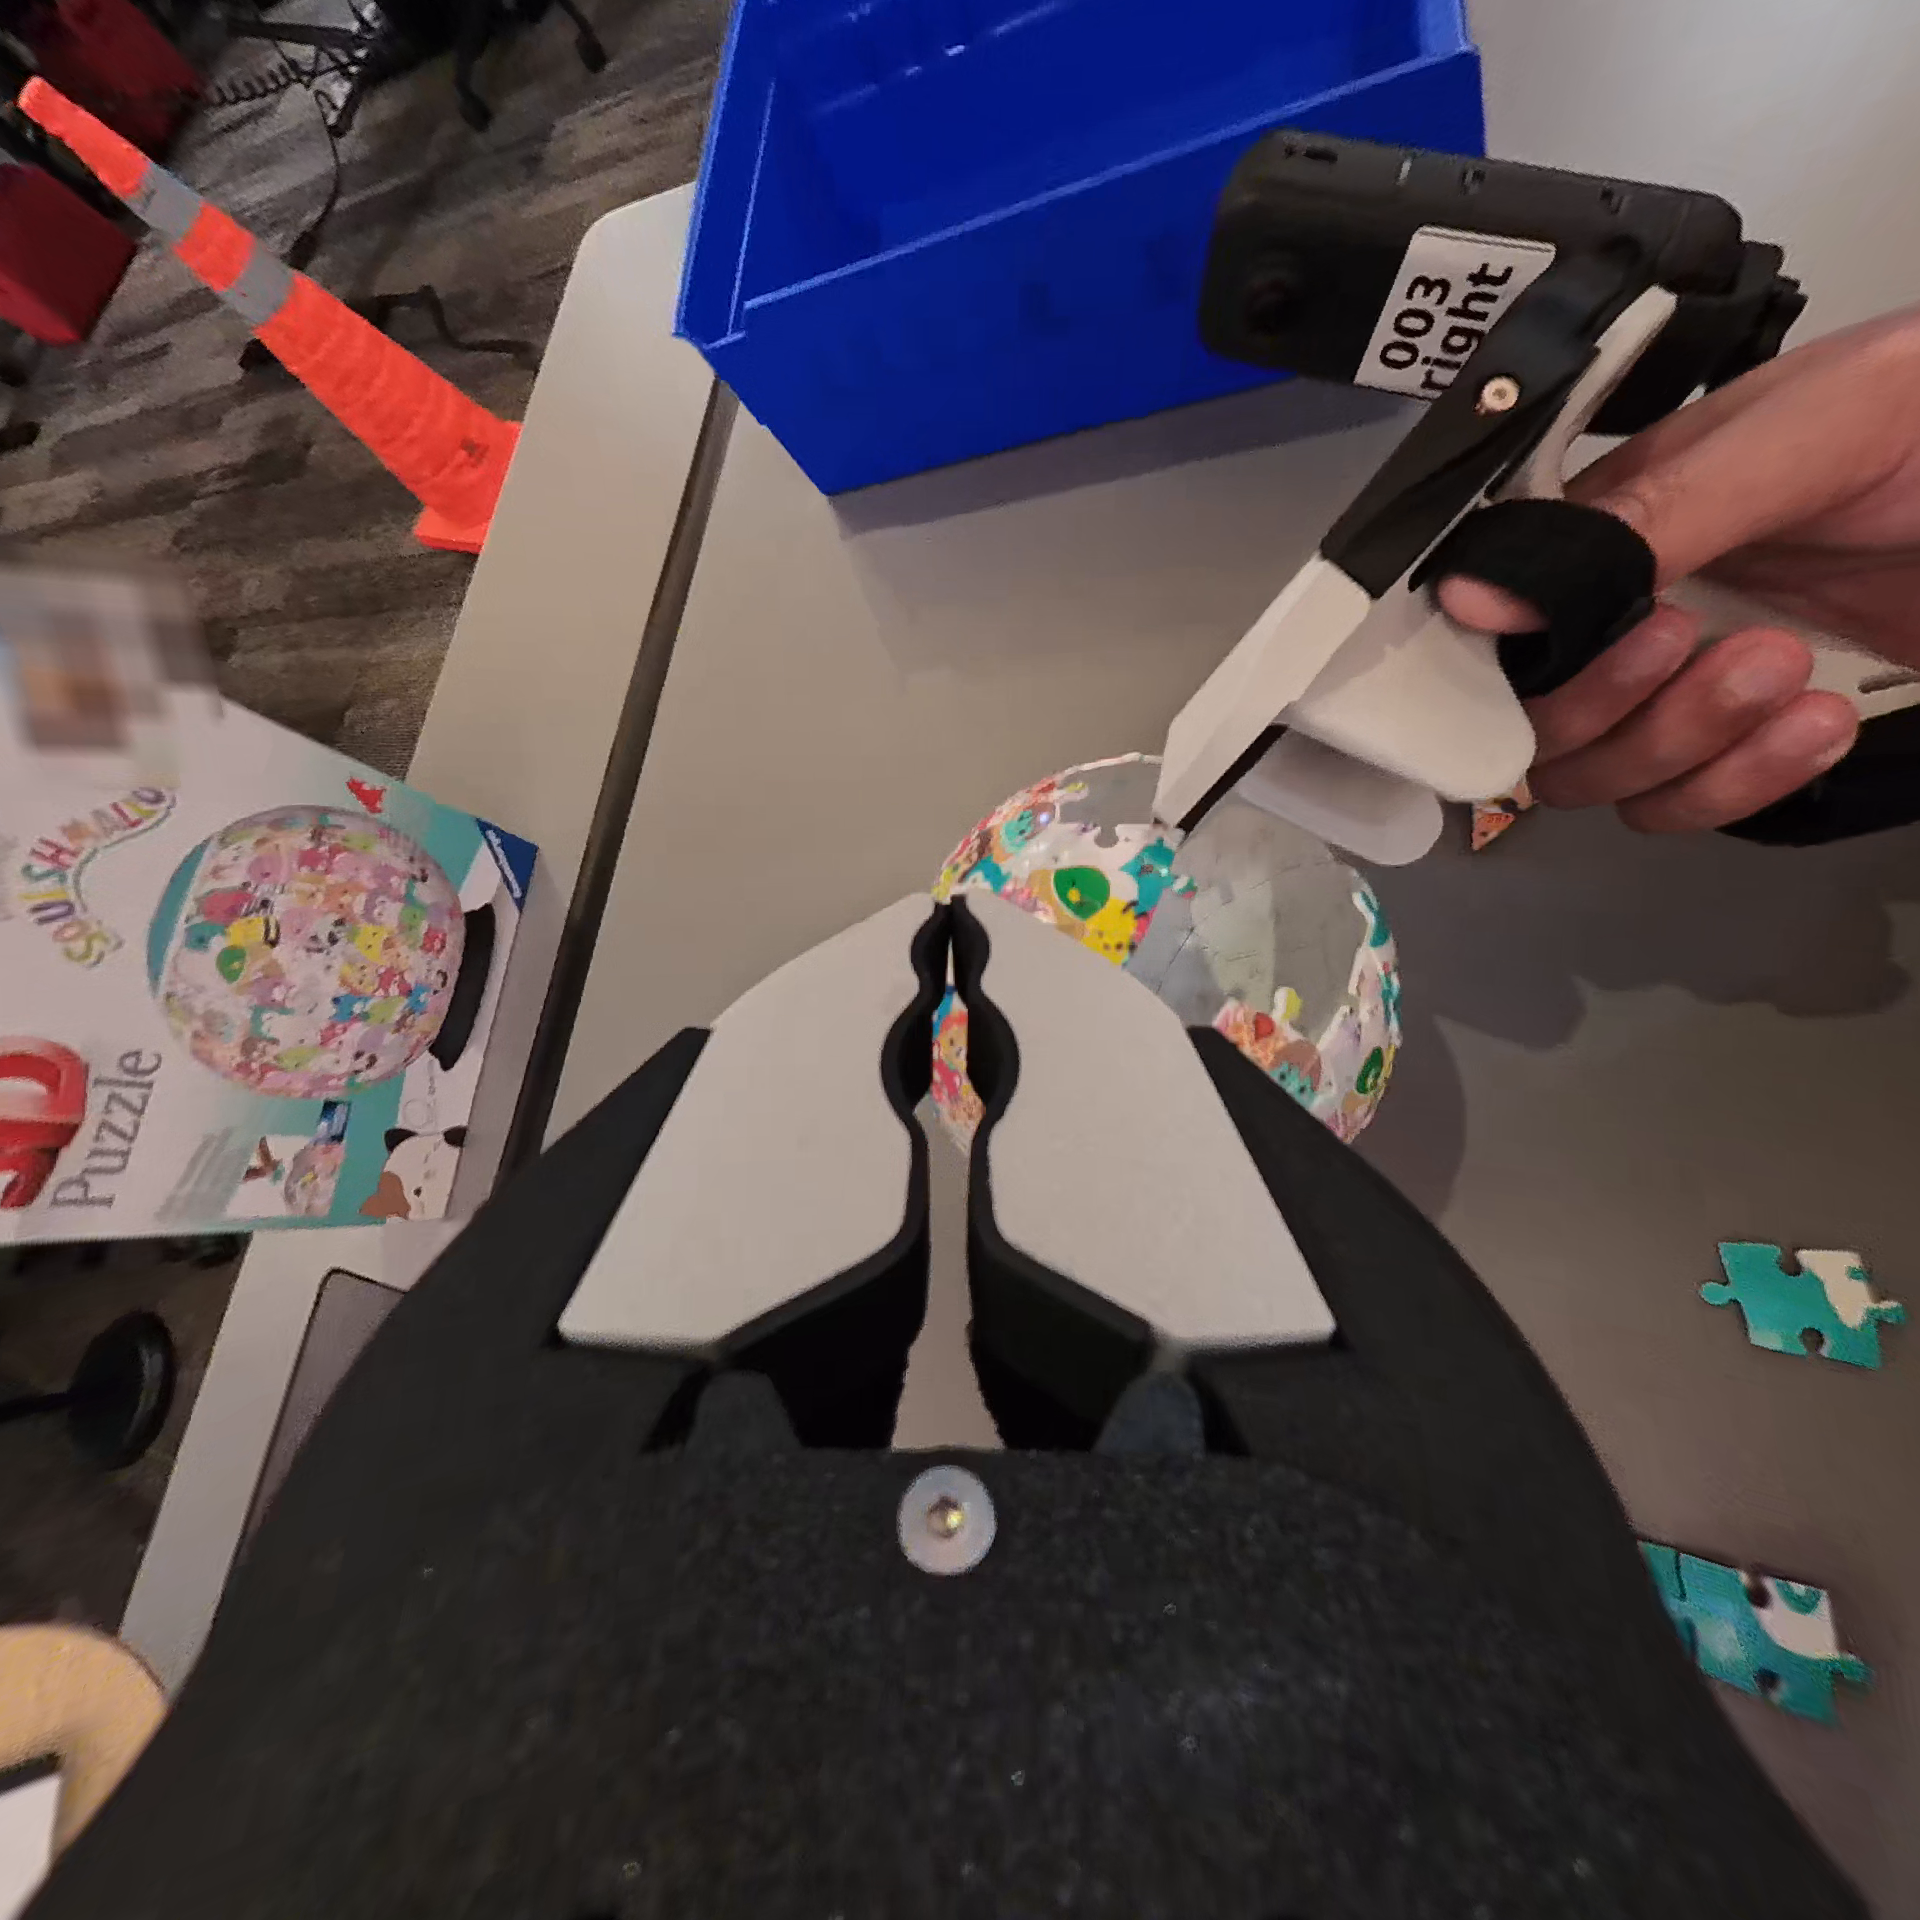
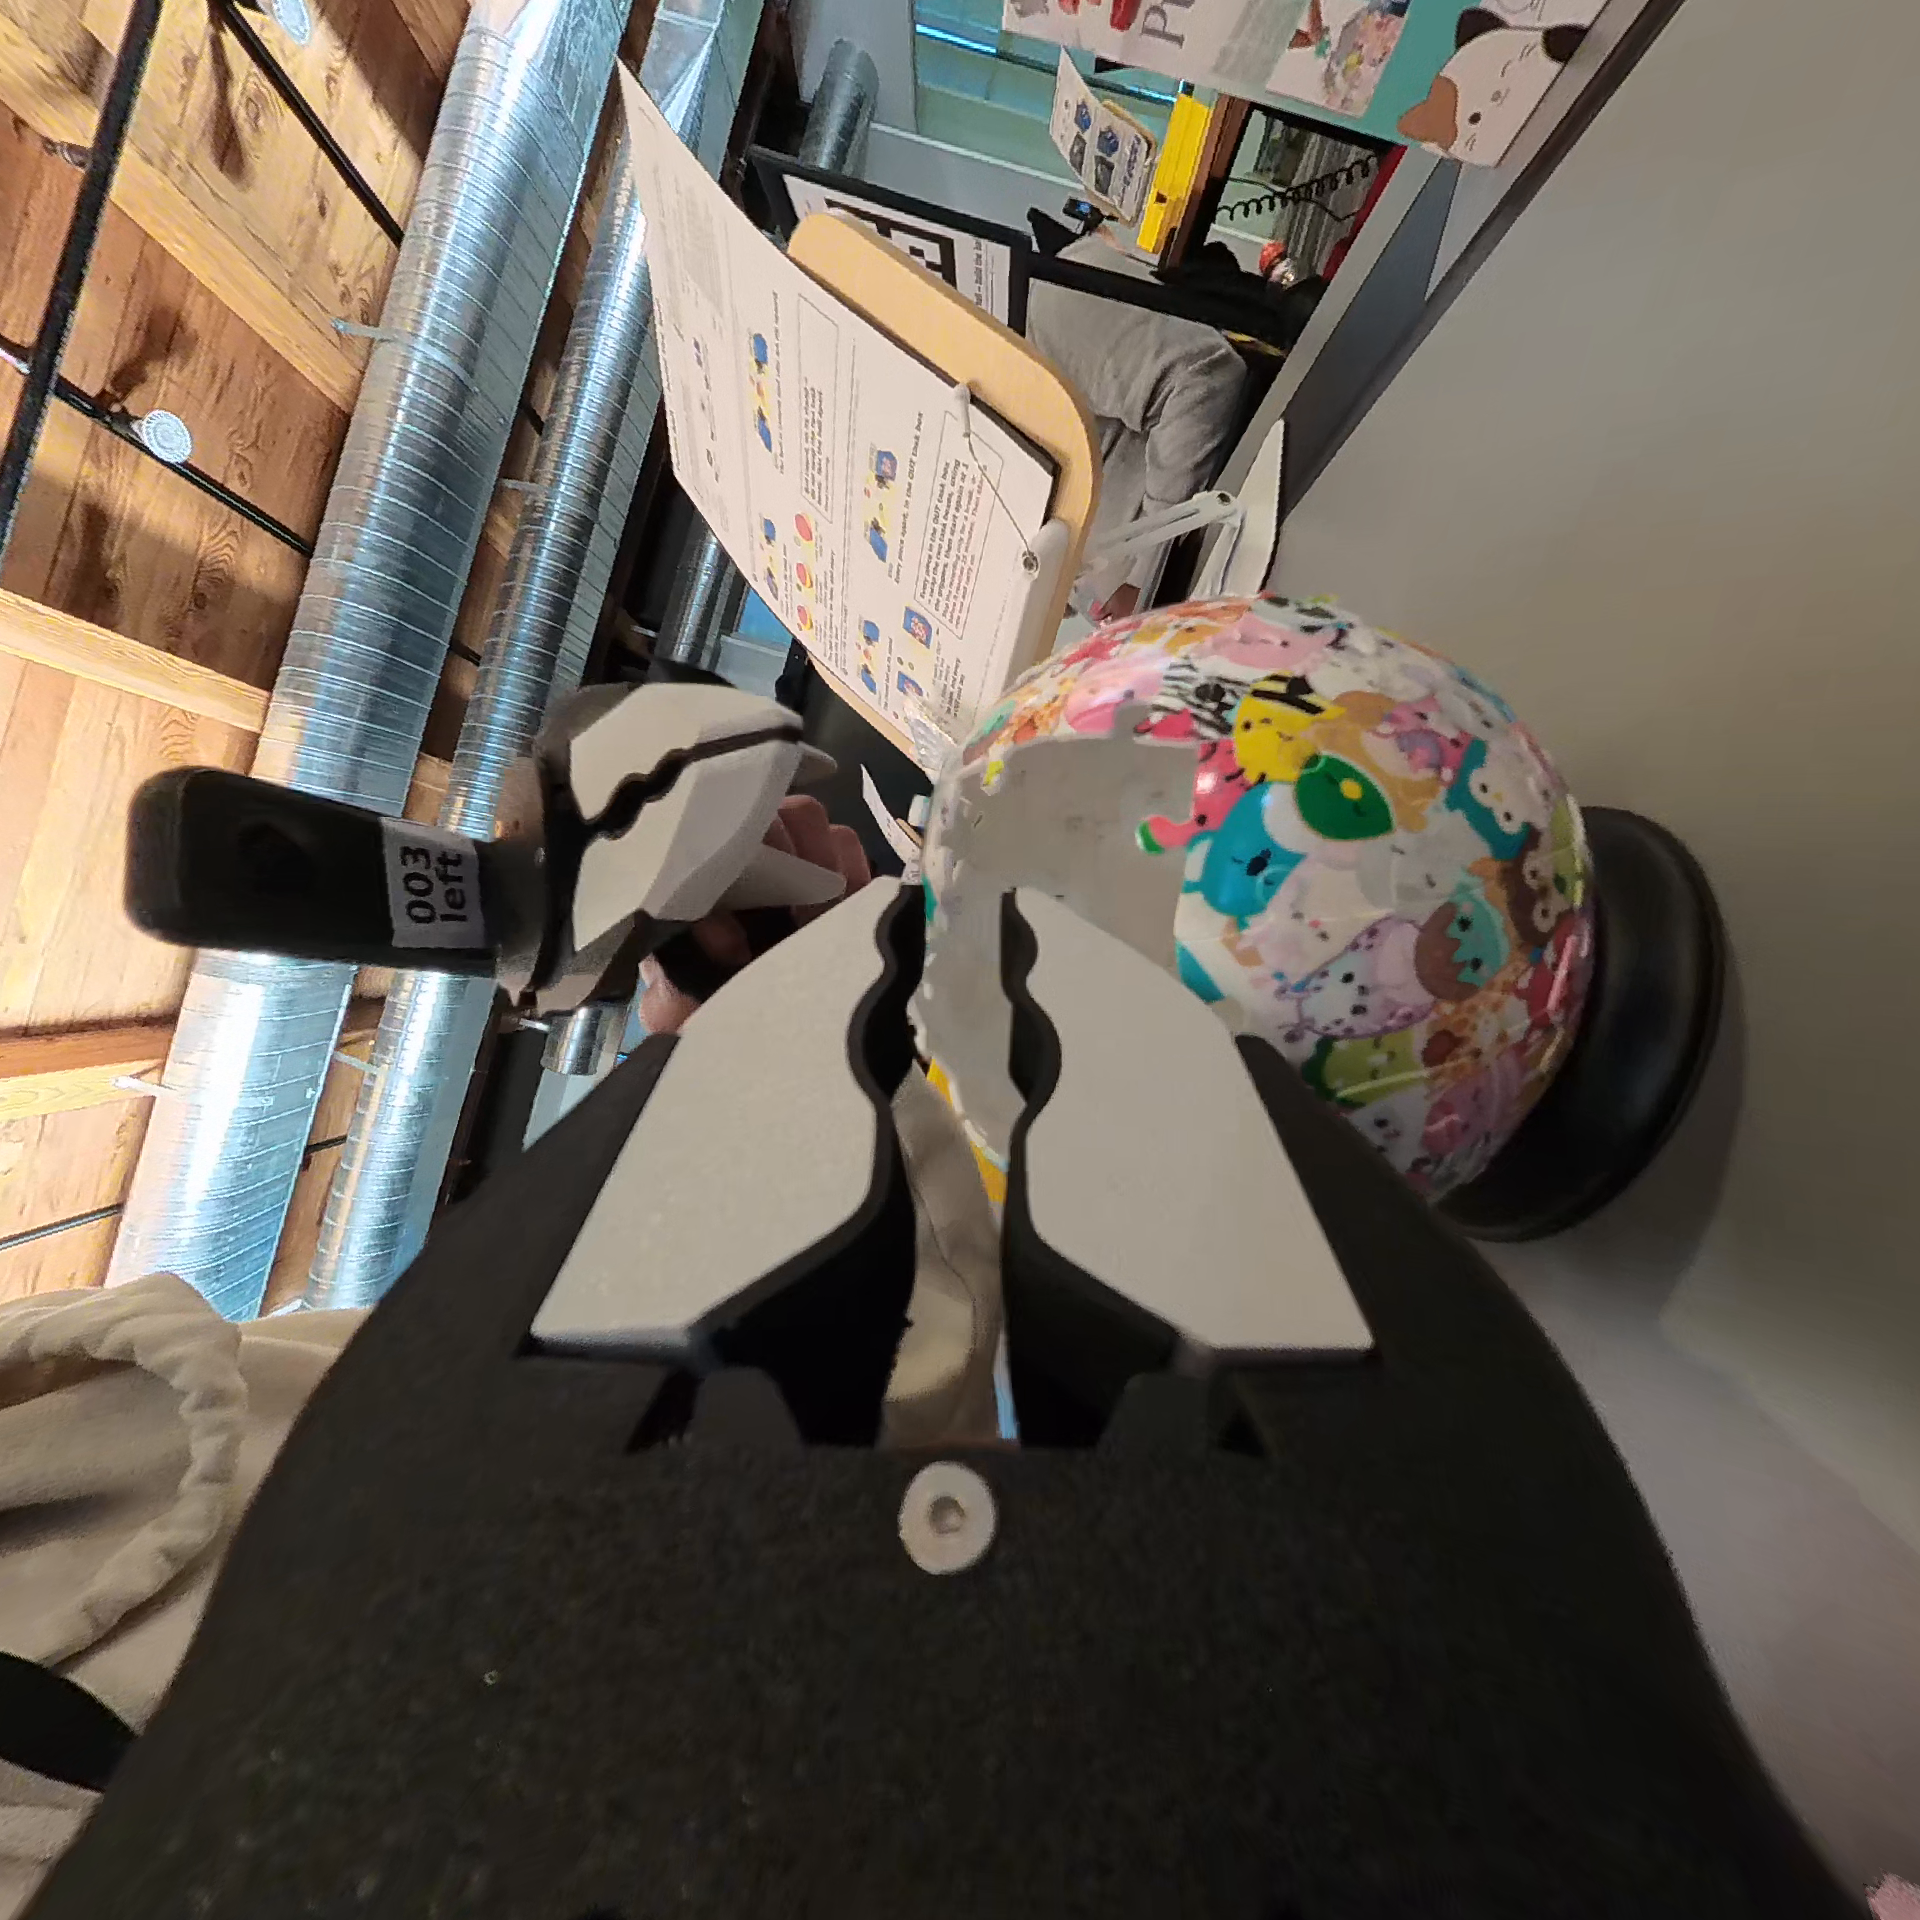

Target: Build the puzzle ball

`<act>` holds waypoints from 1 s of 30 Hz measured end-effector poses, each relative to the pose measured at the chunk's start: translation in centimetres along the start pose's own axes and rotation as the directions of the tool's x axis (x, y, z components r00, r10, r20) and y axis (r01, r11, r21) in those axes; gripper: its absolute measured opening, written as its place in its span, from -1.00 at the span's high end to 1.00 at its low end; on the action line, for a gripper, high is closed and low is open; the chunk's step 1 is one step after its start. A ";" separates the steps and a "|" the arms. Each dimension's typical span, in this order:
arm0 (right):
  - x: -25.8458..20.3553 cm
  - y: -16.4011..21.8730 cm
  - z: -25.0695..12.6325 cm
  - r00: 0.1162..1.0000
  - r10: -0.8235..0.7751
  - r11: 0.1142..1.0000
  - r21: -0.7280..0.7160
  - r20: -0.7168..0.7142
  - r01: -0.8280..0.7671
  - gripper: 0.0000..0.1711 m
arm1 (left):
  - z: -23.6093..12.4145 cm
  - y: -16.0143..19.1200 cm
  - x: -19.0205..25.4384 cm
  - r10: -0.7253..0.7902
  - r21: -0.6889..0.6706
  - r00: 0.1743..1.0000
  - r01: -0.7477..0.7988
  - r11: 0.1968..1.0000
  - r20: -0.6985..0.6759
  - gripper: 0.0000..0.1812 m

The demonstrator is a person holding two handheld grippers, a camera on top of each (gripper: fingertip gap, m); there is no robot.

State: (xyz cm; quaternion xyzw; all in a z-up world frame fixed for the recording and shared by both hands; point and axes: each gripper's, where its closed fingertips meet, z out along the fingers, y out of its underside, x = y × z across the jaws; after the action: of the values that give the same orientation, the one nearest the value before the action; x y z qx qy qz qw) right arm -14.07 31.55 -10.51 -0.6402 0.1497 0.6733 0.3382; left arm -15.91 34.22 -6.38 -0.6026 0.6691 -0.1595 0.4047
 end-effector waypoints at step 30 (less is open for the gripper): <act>-3.3 0.5 1.1 0.217 -0.872 -0.021 -0.477 0.439 0.879 0.39 | -3.7 9.9 6.0 -0.625 0.244 0.778 0.619 0.747 -0.061 0.93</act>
State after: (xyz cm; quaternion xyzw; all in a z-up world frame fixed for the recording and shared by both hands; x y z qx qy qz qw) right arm -15.35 31.01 -7.28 -0.6548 -0.5300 0.3142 0.4377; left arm -25.03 29.82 -13.06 -0.7367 0.3998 -0.3604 0.4093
